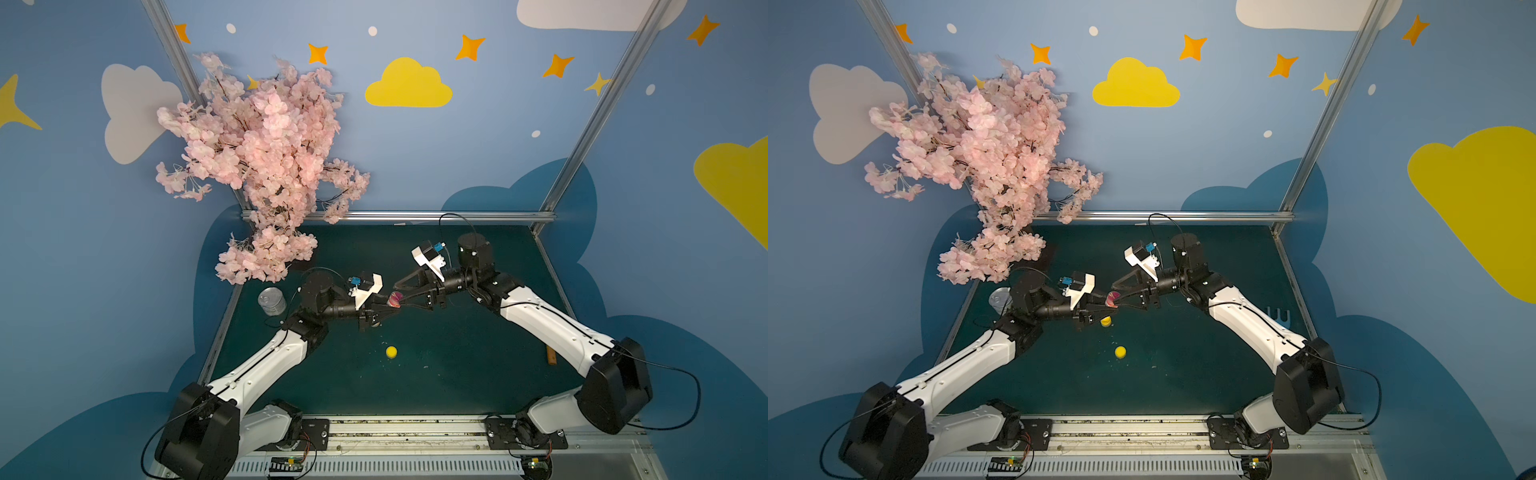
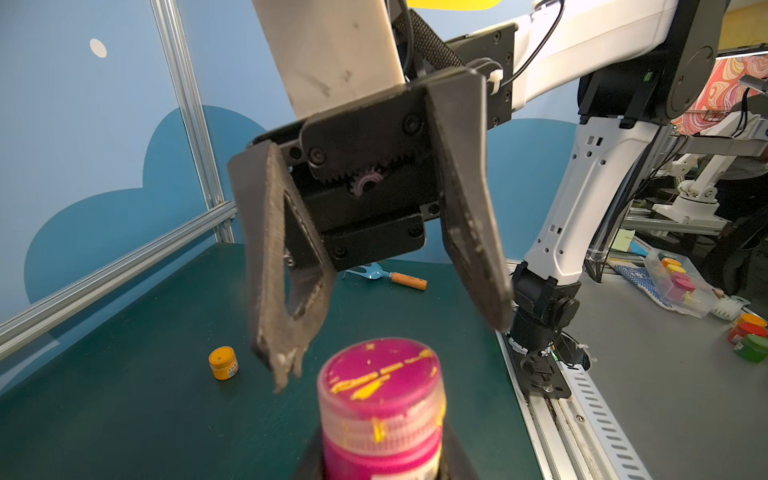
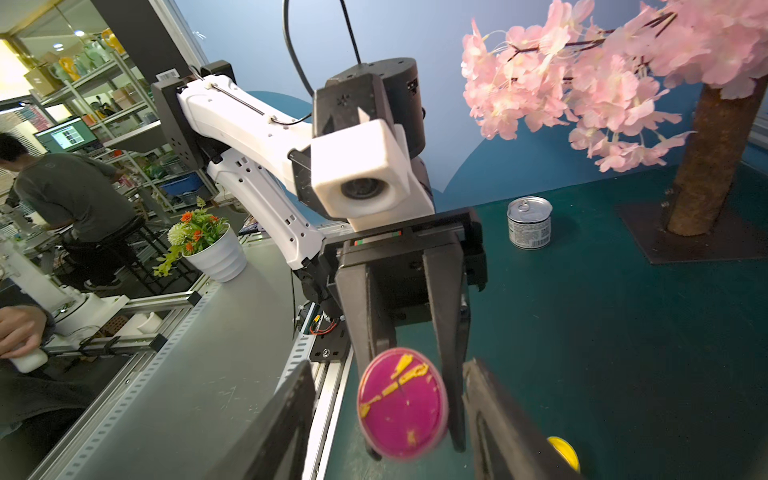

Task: Close the paint jar lid
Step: Screw the lid onto the paint jar.

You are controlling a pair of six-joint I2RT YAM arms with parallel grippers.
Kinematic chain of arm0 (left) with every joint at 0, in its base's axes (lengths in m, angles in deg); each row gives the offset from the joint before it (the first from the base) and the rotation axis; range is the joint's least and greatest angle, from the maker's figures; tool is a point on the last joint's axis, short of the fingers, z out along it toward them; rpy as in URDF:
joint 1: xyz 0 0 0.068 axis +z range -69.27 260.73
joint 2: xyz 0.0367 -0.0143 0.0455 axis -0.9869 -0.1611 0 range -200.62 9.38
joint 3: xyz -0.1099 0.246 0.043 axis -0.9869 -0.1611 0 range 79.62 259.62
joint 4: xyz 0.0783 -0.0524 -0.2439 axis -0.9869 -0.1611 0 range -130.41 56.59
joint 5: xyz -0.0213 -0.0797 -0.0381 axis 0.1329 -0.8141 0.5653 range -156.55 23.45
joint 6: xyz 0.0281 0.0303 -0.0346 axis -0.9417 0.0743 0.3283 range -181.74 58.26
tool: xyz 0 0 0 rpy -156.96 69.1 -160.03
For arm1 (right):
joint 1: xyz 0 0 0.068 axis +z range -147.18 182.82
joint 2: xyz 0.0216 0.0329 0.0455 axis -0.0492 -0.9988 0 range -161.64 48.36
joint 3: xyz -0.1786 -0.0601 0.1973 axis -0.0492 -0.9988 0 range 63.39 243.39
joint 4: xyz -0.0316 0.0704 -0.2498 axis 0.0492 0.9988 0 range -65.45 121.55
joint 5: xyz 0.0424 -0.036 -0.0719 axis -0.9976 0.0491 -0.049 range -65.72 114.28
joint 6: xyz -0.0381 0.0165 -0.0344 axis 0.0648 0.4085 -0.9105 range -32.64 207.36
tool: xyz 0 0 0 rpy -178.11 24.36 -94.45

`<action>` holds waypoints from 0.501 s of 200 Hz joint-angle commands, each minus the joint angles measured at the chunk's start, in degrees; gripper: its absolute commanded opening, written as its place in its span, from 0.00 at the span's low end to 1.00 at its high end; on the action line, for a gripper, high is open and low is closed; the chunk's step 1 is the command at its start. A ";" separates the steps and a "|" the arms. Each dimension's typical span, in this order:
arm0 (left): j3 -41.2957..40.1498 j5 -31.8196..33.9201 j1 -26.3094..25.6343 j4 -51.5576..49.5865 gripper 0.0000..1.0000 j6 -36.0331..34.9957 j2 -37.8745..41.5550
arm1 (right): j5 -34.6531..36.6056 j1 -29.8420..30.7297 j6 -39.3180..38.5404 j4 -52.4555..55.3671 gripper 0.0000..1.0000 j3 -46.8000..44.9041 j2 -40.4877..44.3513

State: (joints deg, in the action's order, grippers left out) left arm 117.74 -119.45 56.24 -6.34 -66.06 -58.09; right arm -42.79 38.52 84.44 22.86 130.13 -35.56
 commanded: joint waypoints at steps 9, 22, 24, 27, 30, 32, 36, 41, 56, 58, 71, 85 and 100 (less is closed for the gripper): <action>1.51 -0.27 -0.26 0.92 0.28 -1.23 0.23 | -1.61 1.10 -1.56 1.54 0.57 2.38 -1.15; 1.59 -0.09 -0.24 1.04 0.27 -1.22 0.31 | -0.80 1.34 -1.70 1.79 0.56 2.51 -1.42; 1.60 -0.09 -0.28 1.05 0.27 -1.15 0.47 | -0.61 1.38 -1.73 1.74 0.56 2.52 -1.46; 1.60 -0.09 -0.22 1.01 0.28 -1.14 0.32 | -0.43 1.39 -1.86 2.03 0.56 2.58 -1.50; 1.60 -0.07 -0.20 1.01 0.28 -1.13 0.43 | -0.43 1.46 -1.96 2.18 0.56 2.60 -1.59; 1.60 -0.09 -0.20 1.02 0.27 -1.15 0.50 | -0.39 1.47 -2.06 2.28 0.56 2.56 -1.59; 1.68 -0.04 -0.22 0.97 0.27 -1.22 0.49 | -0.36 1.47 -2.17 2.31 0.55 2.69 -1.68; 1.76 0.03 -0.27 0.77 0.27 -1.22 0.55 | -0.34 1.47 -2.16 2.35 0.55 2.61 -1.76; 1.86 0.12 -0.17 0.52 0.27 -1.41 0.73 | -0.15 1.53 -2.25 2.55 0.54 2.93 -2.03; 1.86 0.14 -0.18 0.53 0.27 -1.44 0.75 | -0.10 1.53 -2.24 2.68 0.53 2.95 -2.08; 1.95 0.34 -0.28 0.40 0.27 -1.55 0.91 | 0.05 1.56 -2.34 2.92 0.49 3.13 -2.21; 2.01 0.52 -0.20 0.03 0.27 -1.64 0.95 | 0.61 1.60 -2.33 3.02 0.45 2.97 -2.00; 2.04 0.83 -0.18 0.00 0.27 -1.70 1.01 | 1.09 1.65 -2.38 3.02 0.41 2.78 -1.88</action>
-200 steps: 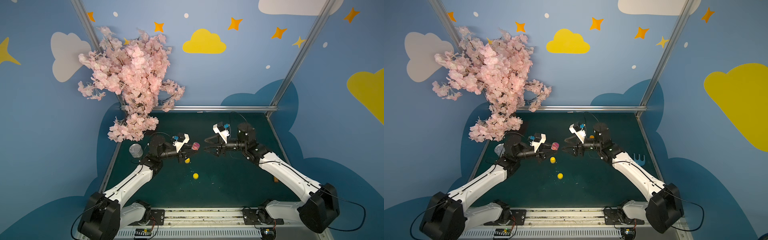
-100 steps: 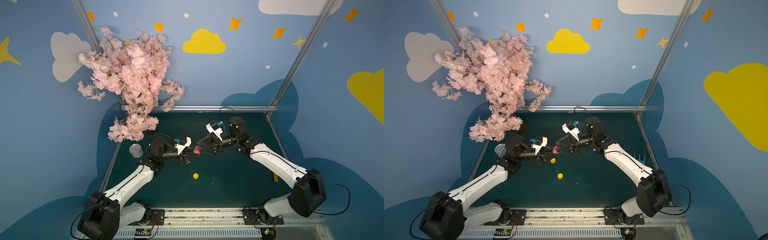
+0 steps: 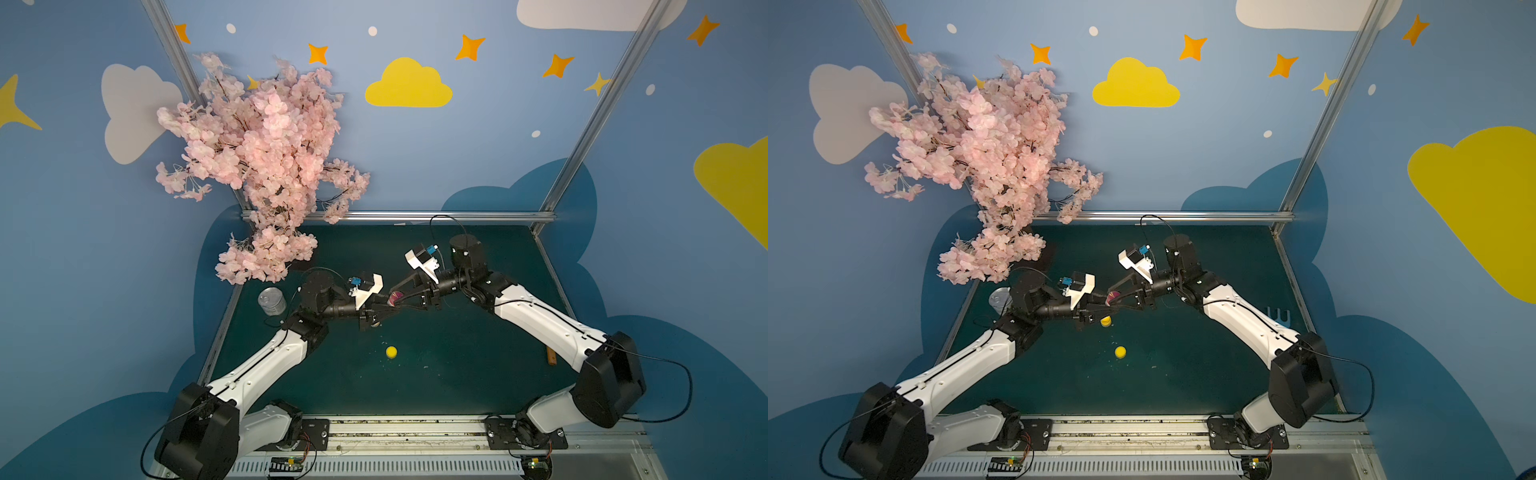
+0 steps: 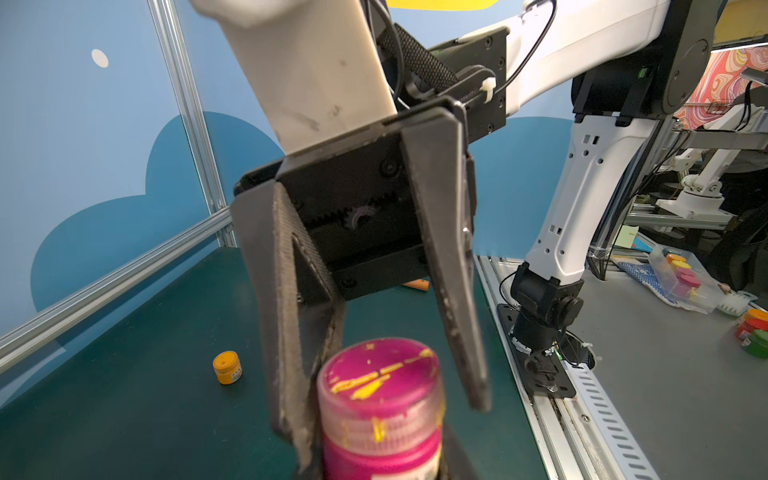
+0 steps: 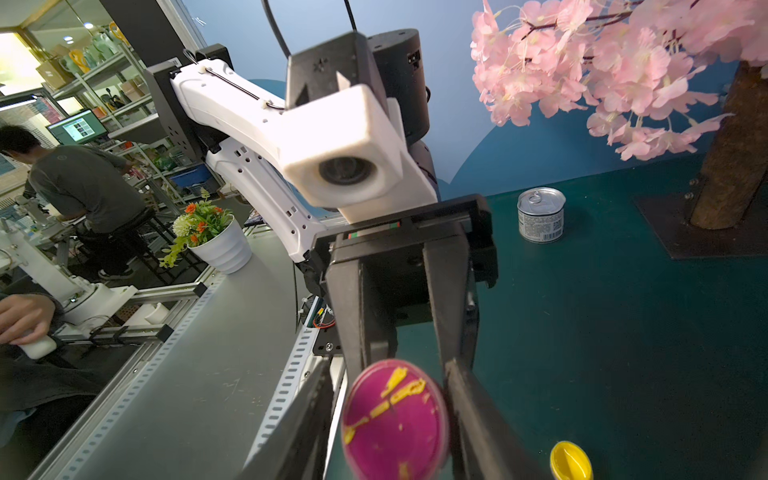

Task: Close the paint jar lid
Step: Screw the lid onto the paint jar.

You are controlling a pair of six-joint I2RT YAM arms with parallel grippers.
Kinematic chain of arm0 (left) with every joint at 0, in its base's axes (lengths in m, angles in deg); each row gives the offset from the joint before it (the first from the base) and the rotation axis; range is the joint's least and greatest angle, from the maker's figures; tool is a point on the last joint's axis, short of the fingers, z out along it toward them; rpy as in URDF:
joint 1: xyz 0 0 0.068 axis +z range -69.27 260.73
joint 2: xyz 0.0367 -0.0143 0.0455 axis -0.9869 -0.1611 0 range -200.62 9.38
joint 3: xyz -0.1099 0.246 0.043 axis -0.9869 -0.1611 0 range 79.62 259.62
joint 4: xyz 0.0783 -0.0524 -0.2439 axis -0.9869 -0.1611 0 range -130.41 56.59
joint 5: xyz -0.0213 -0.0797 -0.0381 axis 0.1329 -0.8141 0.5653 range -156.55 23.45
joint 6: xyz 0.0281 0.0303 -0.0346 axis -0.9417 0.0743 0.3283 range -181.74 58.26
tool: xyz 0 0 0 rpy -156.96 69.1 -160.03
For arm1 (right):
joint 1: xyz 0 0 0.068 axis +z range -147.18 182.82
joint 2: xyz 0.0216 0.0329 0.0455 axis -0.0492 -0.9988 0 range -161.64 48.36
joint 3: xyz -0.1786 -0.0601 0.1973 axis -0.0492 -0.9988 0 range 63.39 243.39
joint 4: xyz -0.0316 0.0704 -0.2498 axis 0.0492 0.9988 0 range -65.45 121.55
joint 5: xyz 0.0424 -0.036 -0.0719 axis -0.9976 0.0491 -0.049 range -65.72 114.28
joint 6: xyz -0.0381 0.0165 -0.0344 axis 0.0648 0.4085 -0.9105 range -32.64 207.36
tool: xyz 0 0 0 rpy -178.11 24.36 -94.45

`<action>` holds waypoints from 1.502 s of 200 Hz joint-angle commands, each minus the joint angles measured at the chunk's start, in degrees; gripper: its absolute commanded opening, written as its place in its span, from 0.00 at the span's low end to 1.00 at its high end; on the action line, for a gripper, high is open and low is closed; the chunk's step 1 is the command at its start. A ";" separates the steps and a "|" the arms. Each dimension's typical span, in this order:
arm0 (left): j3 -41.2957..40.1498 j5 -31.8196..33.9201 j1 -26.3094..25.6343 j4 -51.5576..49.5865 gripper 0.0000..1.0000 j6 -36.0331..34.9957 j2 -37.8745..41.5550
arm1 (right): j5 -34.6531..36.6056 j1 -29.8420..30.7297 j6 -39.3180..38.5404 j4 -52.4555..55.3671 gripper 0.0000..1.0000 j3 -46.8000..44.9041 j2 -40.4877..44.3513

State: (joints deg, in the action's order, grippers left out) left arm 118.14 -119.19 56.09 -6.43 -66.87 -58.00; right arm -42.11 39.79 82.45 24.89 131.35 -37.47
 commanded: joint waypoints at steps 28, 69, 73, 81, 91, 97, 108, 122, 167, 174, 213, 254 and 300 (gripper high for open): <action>1.81 0.92 -0.06 -0.07 0.27 -0.85 1.06 | 2.41 0.43 -0.38 1.33 0.24 1.31 0.27; 1.75 5.55 -0.15 -0.12 0.27 -2.08 1.58 | 6.42 0.73 1.38 0.91 0.13 1.10 0.52; 1.67 6.74 -0.23 -0.06 0.27 -2.47 1.68 | 7.03 0.73 1.67 1.08 0.12 1.14 0.44; 1.57 10.07 -0.50 0.05 0.27 -3.56 2.15 | 8.21 0.81 2.11 1.36 0.10 1.31 0.22; 1.49 14.06 -0.69 0.33 0.27 -4.95 2.78 | 10.47 0.90 2.74 2.47 0.08 1.83 -0.10; 1.47 16.21 -0.91 0.61 0.27 -5.87 3.09 | 11.55 0.91 2.94 3.44 0.07 2.16 -0.36; 1.51 20.02 -1.26 1.39 0.27 -7.63 3.61 | 14.28 1.13 3.32 5.19 0.05 2.85 -0.64; 1.85 23.90 -1.89 2.58 0.27 -9.95 3.91 | 17.64 1.39 3.51 7.44 0.03 3.76 -1.05; 3.57 37.00 -5.35 6.28 0.27 -17.93 3.01 | 29.83 2.73 5.78 14.26 0.00 7.31 -3.22; 3.78 38.83 -6.07 7.47 0.26 -19.06 2.51 | 31.75 3.03 6.39 15.37 0.00 8.02 -3.66; 5.39 46.92 -8.63 14.42 0.26 -23.14 -0.71 | 39.92 4.23 12.33 16.34 0.00 9.11 -5.31; 7.16 53.22 -11.21 21.77 0.26 -26.21 -4.83 | 51.50 6.09 19.42 19.44 0.00 10.88 -6.38; 7.88 57.94 -13.30 27.20 0.25 -26.42 -8.15 | 59.91 7.43 26.56 16.49 0.00 9.59 -6.51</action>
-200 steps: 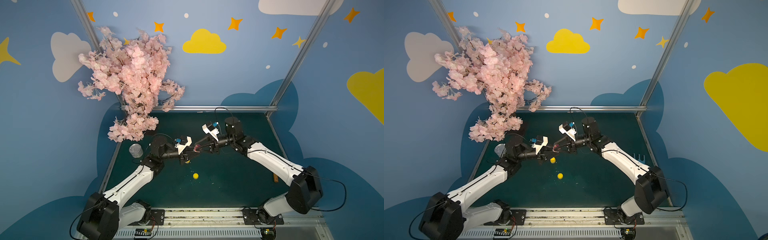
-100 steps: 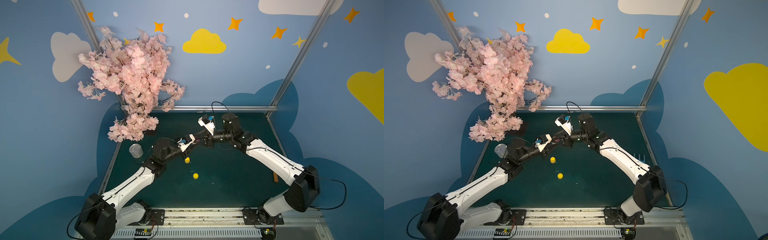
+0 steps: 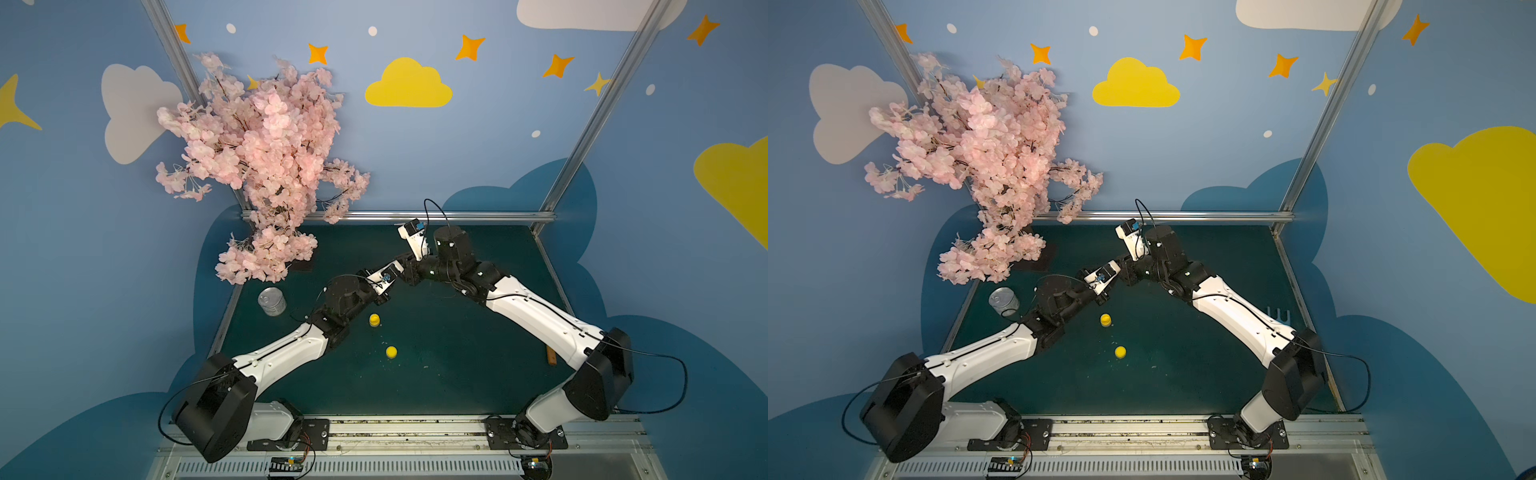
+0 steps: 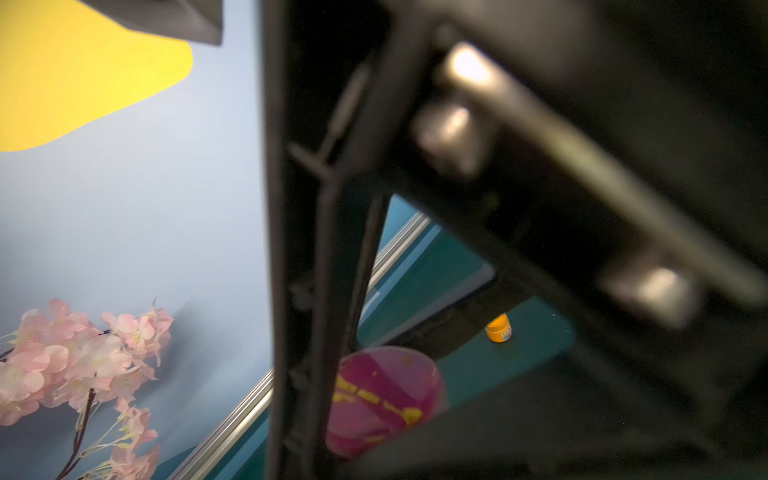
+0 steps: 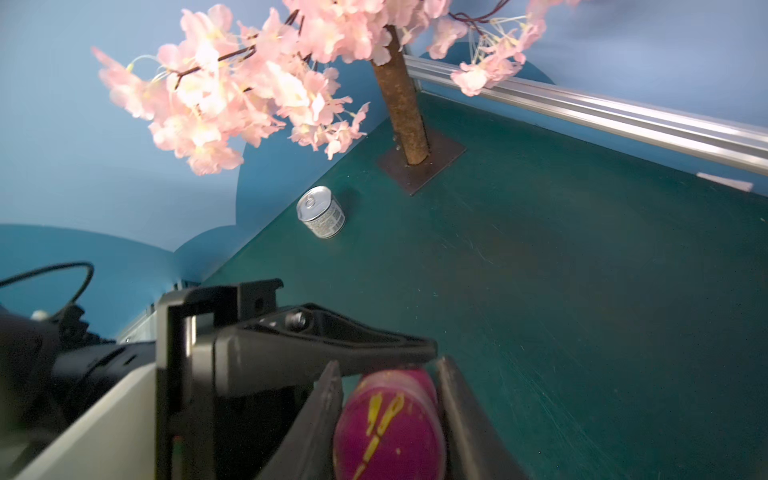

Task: Close the paint jar lid
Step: Screw the lid onto the paint jar.

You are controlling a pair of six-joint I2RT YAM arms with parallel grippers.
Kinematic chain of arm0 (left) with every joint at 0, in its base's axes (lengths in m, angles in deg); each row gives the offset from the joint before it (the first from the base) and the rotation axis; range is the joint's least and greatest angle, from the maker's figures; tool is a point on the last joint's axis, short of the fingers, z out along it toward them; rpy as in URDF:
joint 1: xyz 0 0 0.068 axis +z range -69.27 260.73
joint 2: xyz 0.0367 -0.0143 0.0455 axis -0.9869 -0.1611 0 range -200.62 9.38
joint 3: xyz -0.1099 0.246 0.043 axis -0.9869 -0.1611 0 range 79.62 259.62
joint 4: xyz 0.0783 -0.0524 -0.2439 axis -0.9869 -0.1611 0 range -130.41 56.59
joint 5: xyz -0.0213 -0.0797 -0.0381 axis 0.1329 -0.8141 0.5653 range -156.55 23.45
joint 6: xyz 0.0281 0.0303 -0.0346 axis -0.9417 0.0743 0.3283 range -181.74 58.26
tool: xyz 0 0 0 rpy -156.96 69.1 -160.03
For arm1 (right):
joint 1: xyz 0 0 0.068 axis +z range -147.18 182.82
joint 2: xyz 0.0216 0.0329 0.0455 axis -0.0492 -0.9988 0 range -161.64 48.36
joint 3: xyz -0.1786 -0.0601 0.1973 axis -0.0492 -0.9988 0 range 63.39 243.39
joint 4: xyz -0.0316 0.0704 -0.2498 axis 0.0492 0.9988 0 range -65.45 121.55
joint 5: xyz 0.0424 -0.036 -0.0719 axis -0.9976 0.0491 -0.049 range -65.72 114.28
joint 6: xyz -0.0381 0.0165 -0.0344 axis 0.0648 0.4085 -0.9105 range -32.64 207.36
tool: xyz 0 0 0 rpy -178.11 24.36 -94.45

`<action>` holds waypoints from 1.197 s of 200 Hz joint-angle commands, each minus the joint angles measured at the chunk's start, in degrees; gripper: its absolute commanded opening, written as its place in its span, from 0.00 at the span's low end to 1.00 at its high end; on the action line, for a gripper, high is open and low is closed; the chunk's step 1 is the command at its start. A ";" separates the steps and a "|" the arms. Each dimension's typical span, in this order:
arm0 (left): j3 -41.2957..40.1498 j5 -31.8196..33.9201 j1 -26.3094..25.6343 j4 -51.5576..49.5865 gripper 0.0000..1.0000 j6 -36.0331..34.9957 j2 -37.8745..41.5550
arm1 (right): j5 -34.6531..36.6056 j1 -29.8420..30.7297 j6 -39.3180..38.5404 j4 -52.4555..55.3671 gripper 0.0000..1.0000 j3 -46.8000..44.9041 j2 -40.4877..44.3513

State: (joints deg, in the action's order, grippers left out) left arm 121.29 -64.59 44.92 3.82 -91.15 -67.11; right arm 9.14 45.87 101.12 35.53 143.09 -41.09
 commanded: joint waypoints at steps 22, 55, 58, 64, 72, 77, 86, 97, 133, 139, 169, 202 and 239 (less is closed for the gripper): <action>4.23 2.59 -2.26 16.48 0.26 -0.11 0.60 | 9.63 1.43 8.65 3.76 0.00 -3.47 -2.25; 1.71 2.52 -2.20 14.24 0.26 3.46 1.86 | 10.38 0.33 9.48 3.14 0.08 -5.57 0.09; 1.40 2.53 -2.25 14.07 0.26 3.69 2.10 | 10.39 0.12 9.53 3.10 0.10 -5.87 0.41; 0.71 2.48 -2.03 13.61 0.26 4.17 2.39 | 10.31 -0.25 9.53 2.78 0.15 -6.56 1.01; -0.12 2.44 -1.92 12.95 0.26 5.10 2.86 | 10.22 -0.75 9.73 2.40 0.20 -7.56 1.90; -0.58 2.52 -1.78 12.66 0.26 5.72 3.19 | 10.22 -1.01 9.76 2.03 0.24 -8.20 2.43; -1.40 2.61 -1.65 12.13 0.26 6.95 3.73 | 9.77 -1.47 9.46 0.57 0.33 -9.66 3.47; -1.85 2.70 -1.20 10.54 0.26 8.53 4.36 | 8.95 -1.91 9.01 -0.61 0.46 -11.21 4.54; -1.81 1.24 1.69 3.59 0.26 14.15 6.21 | 5.74 -2.56 7.02 -1.26 0.68 -13.85 7.62; -2.00 0.87 2.27 2.86 0.26 15.24 6.40 | 5.69 -2.63 7.09 -0.77 0.72 -14.05 8.11; -2.73 -1.14 5.88 0.01 0.26 20.38 7.08 | 4.61 -3.27 6.68 1.86 0.78 -15.87 10.39; -3.23 -8.86 8.93 -4.29 0.26 22.14 8.70 | 6.71 -5.10 4.38 4.03 0.78 -19.32 14.50; -4.49 -28.92 11.72 -7.97 0.27 22.14 11.37 | -6.33 -9.57 -4.10 -4.84 0.75 -24.36 19.73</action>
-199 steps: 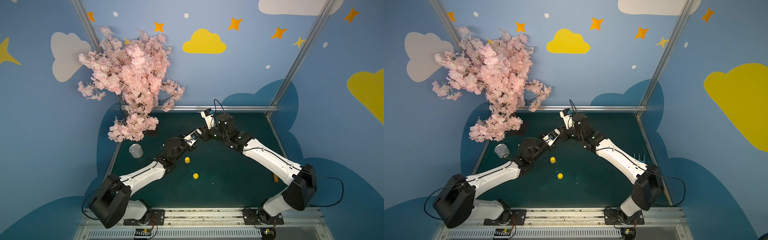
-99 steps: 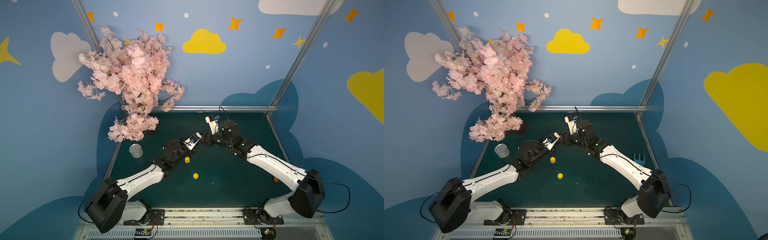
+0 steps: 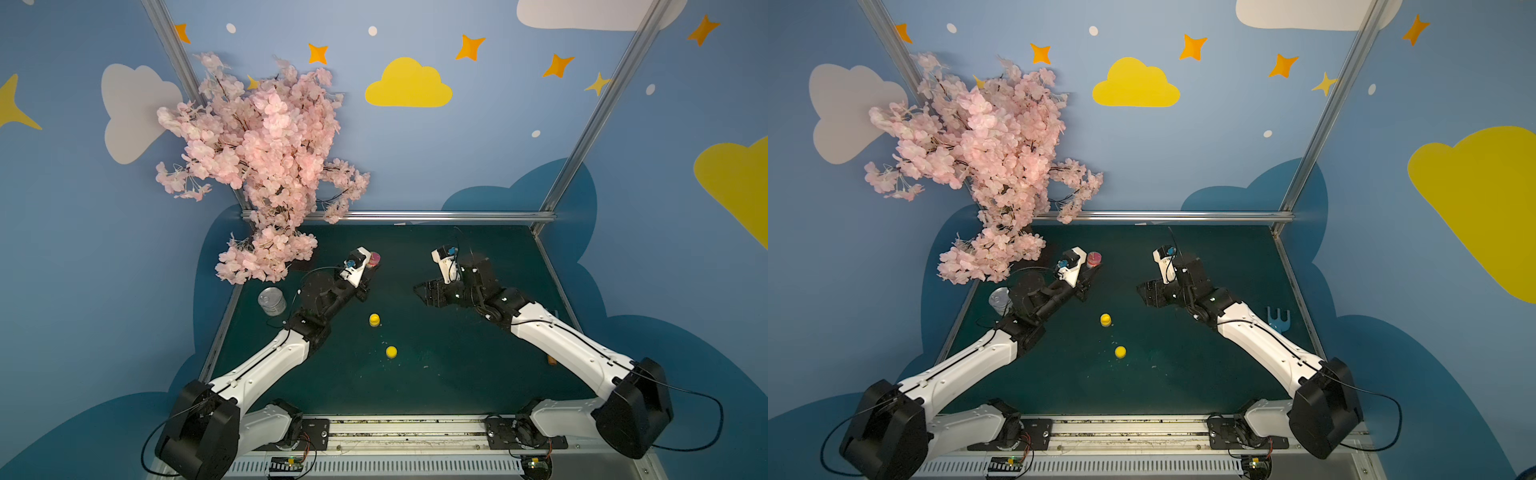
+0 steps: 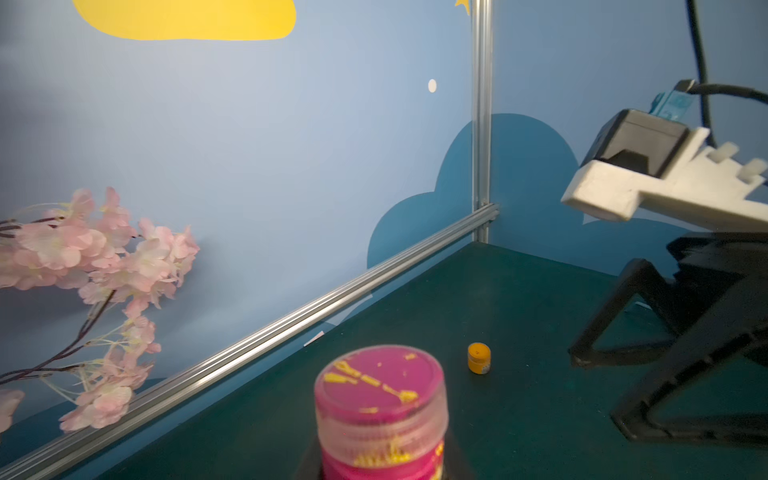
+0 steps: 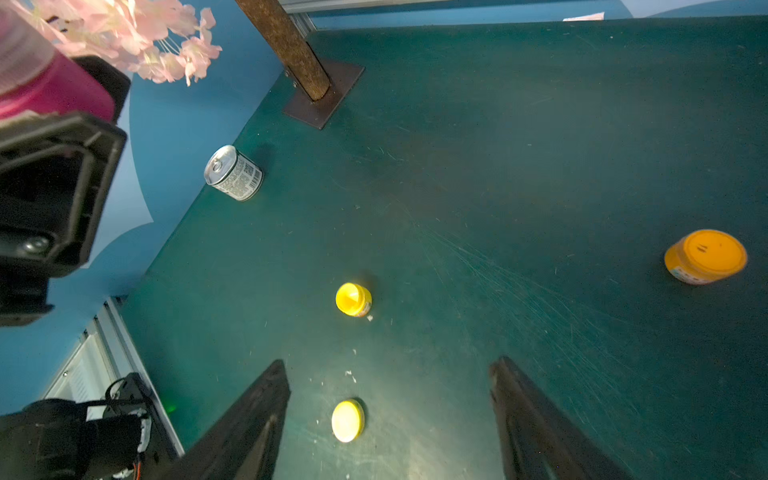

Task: Close the paint jar lid
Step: Screw the lid onto the paint jar.

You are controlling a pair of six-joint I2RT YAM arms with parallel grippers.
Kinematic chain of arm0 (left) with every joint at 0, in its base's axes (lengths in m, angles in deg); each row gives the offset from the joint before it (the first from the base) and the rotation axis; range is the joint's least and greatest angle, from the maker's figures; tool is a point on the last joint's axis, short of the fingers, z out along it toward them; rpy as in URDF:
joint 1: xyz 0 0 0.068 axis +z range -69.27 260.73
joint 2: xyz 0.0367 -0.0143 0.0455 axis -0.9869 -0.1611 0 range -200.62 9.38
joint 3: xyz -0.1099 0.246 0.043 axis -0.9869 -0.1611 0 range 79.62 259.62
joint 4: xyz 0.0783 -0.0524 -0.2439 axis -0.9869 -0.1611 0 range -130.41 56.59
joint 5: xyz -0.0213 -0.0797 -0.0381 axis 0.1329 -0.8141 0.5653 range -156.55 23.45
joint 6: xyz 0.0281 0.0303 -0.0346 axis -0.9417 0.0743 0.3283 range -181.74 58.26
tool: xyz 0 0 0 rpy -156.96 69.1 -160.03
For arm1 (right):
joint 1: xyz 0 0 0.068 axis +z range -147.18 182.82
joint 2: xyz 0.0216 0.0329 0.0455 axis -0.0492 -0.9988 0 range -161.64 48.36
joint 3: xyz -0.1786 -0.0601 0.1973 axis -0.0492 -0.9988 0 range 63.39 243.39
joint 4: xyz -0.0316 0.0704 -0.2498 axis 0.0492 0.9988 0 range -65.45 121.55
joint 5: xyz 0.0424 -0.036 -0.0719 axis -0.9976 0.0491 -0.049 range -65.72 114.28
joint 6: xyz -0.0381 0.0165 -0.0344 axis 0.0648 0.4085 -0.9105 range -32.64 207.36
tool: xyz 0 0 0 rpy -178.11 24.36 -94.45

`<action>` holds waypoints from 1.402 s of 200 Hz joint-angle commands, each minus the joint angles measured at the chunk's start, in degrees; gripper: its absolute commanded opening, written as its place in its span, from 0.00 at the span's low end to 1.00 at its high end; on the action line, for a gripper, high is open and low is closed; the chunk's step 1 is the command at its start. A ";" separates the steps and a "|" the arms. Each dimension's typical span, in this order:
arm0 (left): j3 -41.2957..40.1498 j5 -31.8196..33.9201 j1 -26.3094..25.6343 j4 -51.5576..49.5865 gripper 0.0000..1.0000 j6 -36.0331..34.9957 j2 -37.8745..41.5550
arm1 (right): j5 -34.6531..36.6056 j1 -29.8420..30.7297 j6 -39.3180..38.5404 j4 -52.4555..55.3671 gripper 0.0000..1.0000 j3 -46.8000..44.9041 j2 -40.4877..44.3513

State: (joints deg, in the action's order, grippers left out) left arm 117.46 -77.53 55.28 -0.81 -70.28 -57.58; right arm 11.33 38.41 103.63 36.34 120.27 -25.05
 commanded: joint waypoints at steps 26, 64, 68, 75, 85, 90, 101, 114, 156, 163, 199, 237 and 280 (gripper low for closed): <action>-0.25 -30.77 1.89 -6.17 0.28 1.12 2.46 | -17.98 -2.76 -13.07 -7.77 0.73 -1.16 5.44; 2.02 -45.04 1.93 -9.29 0.30 2.54 0.07 | -30.81 -3.50 -17.64 -12.21 0.70 -1.04 5.67; 2.12 -45.92 1.94 -9.41 0.30 2.41 -0.21 | -32.58 -3.60 -17.93 -12.52 0.70 -0.91 5.45; 2.14 -47.60 1.90 -9.10 0.30 2.38 -0.77 | -35.51 -3.69 -18.37 -13.25 0.69 -0.74 5.22; 2.06 -49.25 1.81 -8.53 0.31 2.46 -1.28 | -40.50 -3.78 -19.16 -14.11 0.67 -0.63 4.86; 2.14 -49.83 1.79 -8.29 0.31 2.46 -1.52 | -42.32 -3.78 -19.46 -14.54 0.66 -0.55 4.68; 2.09 -50.63 1.60 -8.42 0.32 2.12 -1.62 | -45.25 -3.76 -19.76 -15.19 0.65 -0.22 4.25; 2.23 -51.37 1.41 -8.78 0.32 1.26 -1.59 | -47.76 -3.77 -20.11 -15.14 0.65 0.52 3.57; 2.57 -51.78 0.97 -8.27 0.32 0.89 -1.76 | -54.96 -3.16 -24.84 -11.88 0.64 4.89 -1.53; 2.65 -51.90 0.93 -8.17 0.32 0.94 -1.77 | -56.19 -3.03 -24.86 -11.46 0.65 5.79 -2.63; 3.35 -52.64 0.58 -8.17 0.32 1.26 -1.59 | -56.45 -0.86 -26.32 -10.58 0.64 7.50 -4.86; 4.37 -53.32 0.58 -8.83 0.32 0.89 -1.81 | -55.27 1.20 -28.37 -9.14 0.64 8.16 -6.14; 5.12 -53.62 0.28 -9.29 0.32 0.73 -2.21 | -52.44 2.20 -28.12 -10.05 0.62 8.41 -7.06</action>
State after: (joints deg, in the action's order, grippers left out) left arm 121.05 -129.81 55.85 -9.45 -69.01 -59.31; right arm -42.66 40.10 76.29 26.03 126.94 -31.35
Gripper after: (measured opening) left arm 0.317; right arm 0.627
